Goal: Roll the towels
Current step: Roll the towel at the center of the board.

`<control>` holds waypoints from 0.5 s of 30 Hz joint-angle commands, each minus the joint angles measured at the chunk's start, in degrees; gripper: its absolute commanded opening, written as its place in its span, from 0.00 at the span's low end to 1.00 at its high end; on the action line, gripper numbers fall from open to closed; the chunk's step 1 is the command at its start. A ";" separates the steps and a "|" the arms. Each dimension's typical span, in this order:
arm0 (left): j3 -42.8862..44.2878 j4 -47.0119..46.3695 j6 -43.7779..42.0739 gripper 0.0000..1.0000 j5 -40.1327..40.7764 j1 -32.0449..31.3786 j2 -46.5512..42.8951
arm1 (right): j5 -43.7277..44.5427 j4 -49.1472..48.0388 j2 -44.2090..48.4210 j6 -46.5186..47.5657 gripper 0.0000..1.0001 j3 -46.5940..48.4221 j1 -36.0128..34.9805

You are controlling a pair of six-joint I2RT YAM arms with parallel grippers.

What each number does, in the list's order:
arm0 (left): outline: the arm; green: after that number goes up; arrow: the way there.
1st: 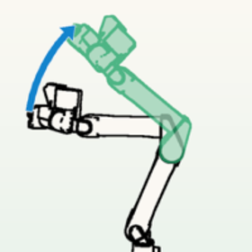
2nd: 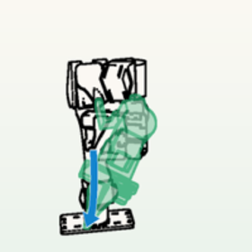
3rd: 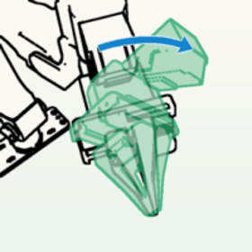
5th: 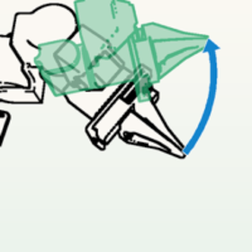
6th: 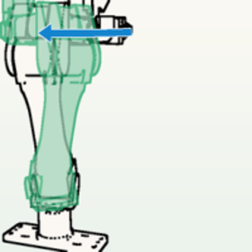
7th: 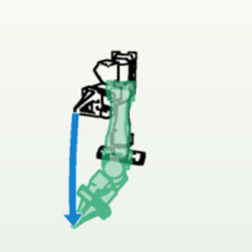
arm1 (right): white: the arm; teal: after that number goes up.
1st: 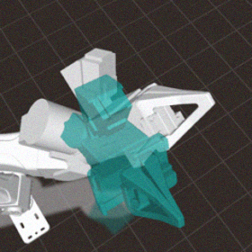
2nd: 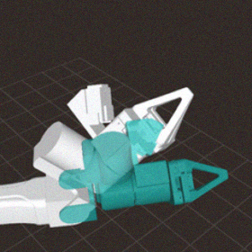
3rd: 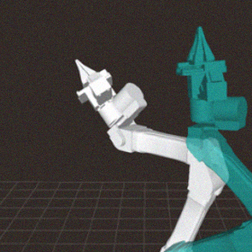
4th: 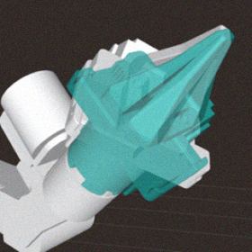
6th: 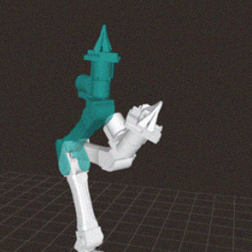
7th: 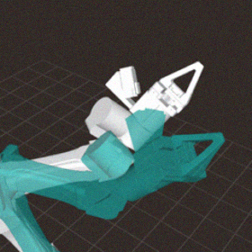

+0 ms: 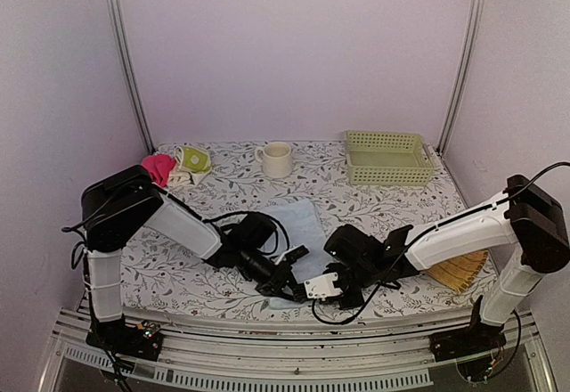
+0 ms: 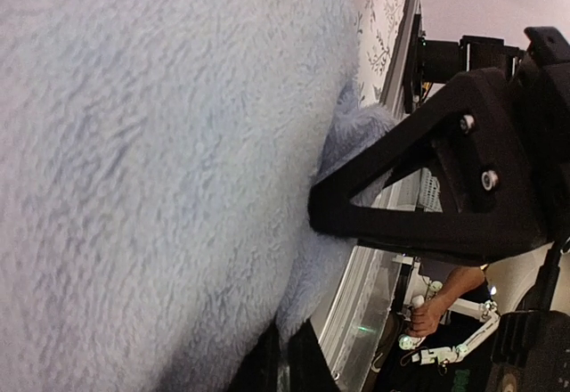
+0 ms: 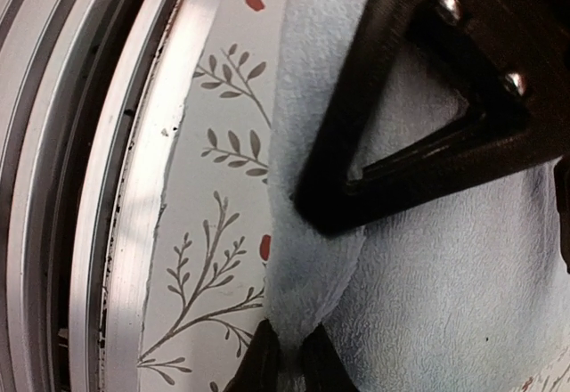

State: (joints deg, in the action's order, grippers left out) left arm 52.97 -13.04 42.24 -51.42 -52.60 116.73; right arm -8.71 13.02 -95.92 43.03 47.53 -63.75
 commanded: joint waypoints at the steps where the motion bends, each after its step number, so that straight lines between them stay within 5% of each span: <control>1: 0.18 2.49 -4.51 0.00 3.03 1.57 -1.17 | -5.21 4.65 -2.00 0.04 0.05 2.49 -0.10; 8: -9.03 3.27 -14.00 0.39 17.63 1.12 -17.54 | -25.43 19.85 -8.10 -3.35 0.03 10.77 7.16; 15: -20.60 0.79 -16.86 0.43 35.63 -4.79 -35.30 | -42.37 33.55 -23.27 -2.42 0.03 21.11 16.12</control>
State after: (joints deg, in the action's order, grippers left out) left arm 37.52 -11.42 29.74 -30.13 -53.25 88.97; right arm -39.40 34.72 -111.20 40.32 64.47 -51.31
